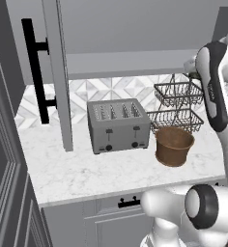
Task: Open the cabinet, pick up the bread from the cabinet and place it in the basket. Then move the basket to the dining counter.
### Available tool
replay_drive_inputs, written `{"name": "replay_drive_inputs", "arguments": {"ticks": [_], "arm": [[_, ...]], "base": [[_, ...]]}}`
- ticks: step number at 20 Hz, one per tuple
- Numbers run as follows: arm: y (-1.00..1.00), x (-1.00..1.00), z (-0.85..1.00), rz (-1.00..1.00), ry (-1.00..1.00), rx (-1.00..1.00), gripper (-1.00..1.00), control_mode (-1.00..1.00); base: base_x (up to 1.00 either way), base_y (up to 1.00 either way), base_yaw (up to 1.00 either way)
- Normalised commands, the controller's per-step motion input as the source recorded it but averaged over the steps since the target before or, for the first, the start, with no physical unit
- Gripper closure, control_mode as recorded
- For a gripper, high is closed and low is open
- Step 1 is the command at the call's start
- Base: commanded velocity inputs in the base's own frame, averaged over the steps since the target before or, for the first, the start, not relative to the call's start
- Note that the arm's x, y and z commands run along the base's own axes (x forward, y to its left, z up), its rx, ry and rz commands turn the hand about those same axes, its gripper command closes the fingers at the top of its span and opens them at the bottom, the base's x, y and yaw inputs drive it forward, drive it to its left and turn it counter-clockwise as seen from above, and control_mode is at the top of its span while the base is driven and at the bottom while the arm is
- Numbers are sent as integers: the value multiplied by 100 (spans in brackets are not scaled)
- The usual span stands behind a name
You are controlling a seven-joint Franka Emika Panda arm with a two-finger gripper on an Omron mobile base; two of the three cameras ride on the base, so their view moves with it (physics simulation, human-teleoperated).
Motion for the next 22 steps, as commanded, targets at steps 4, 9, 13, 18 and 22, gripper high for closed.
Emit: {"name": "replay_drive_inputs", "arguments": {"ticks": [4, 9, 13, 18, 22], "arm": [[-3, -63, -79, -9, 2, 7, 100, -100], [0, -48, -100, -10, -2, 14, 100, -100], [0, 15, -100, -8, 0, 18, 100, -100], [5, 78, -92, -6, 0, 10, 100, -100], [0, 100, -50, -4, 3, 2, 100, -100]], "base": [[0, 0, 0], [0, 0, 0], [0, 0, 0], [0, 0, 0], [0, 0, 0]]}}
